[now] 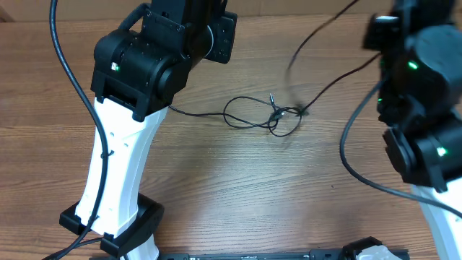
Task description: Untangle cables
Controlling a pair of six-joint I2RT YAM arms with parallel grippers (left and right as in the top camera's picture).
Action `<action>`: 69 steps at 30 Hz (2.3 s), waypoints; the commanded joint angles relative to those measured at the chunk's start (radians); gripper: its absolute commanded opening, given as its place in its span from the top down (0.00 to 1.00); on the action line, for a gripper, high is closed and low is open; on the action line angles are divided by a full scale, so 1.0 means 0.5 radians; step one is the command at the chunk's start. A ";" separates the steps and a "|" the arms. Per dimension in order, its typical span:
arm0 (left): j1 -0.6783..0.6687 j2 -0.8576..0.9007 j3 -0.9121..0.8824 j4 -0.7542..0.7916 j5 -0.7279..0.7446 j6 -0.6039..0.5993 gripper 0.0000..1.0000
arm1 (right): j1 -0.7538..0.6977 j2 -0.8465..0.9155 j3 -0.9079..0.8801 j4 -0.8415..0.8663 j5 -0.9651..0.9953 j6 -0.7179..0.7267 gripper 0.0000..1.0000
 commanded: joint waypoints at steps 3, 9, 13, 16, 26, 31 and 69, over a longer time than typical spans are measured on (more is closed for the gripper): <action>0.007 -0.019 0.015 0.002 -0.026 -0.014 0.51 | -0.148 -0.031 0.050 0.262 0.443 -0.330 0.96; 0.007 -0.019 0.014 0.002 -0.026 -0.014 0.51 | -0.385 -0.027 0.050 0.314 0.440 -0.192 0.96; 0.007 -0.018 0.012 0.004 -0.026 -0.014 0.51 | -0.394 -0.031 0.050 0.064 0.065 -0.003 0.96; 0.007 -0.015 0.012 0.000 -0.026 -0.014 0.51 | -0.413 -0.004 0.050 0.065 0.143 0.004 0.96; 0.007 0.008 -0.011 -0.115 -0.026 -0.014 0.50 | -0.790 0.209 0.048 -0.355 0.024 0.237 0.96; 0.008 0.069 -0.068 -0.206 -0.027 -0.052 0.50 | -1.135 0.369 0.048 -0.591 -0.505 0.531 0.96; 0.575 -0.158 -1.559 -0.550 -0.081 -0.588 0.34 | -1.715 1.141 0.046 -1.177 -1.003 0.647 0.96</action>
